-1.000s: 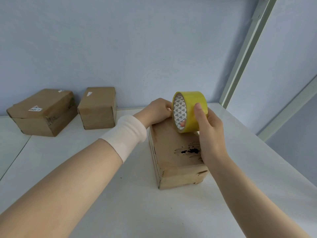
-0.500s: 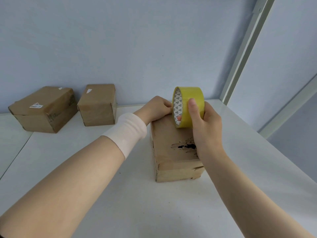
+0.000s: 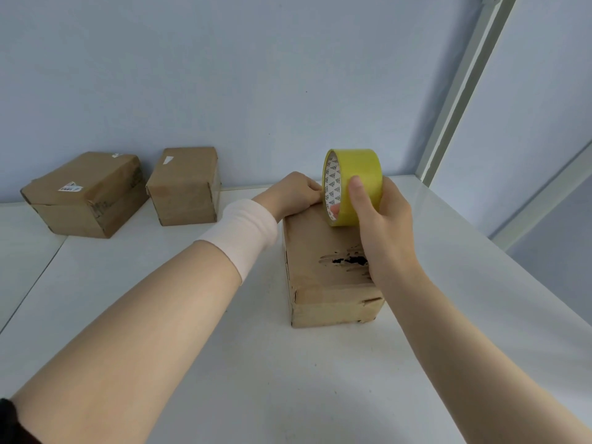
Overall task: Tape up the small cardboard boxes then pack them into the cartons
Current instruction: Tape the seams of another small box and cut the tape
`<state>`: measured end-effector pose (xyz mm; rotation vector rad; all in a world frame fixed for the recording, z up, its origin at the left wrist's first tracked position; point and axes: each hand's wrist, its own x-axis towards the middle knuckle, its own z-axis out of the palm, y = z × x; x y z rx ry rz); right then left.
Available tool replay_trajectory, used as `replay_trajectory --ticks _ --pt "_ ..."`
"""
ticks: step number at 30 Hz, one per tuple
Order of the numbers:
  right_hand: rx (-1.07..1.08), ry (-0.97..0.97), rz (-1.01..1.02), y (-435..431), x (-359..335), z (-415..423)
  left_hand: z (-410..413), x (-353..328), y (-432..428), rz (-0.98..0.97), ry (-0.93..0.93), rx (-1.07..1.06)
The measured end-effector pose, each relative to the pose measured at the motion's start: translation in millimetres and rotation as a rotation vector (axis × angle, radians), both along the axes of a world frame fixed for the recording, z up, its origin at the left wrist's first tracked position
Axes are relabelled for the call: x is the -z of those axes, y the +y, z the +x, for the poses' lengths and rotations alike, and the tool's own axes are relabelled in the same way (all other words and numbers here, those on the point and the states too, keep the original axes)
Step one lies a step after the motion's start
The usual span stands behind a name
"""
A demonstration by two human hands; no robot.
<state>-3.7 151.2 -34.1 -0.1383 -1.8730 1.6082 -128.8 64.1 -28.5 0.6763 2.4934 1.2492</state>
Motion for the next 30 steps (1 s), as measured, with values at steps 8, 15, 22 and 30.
replay_trajectory --ticks 8,15,22,30 --pt "-0.204 -0.031 -0.055 8 -2 14 3 1 -4 -0.008 0.065 -0.024" --pt "-0.250 -0.229 0.080 16 -8 3 3 3 -8 -0.112 0.104 -0.106" --pt "-0.140 -0.191 -0.032 5 -23 27 2 4 -6 -0.129 0.089 -0.152" --pt "0.031 -0.360 0.112 26 -26 109 4 7 -8 -0.028 0.095 -0.134"
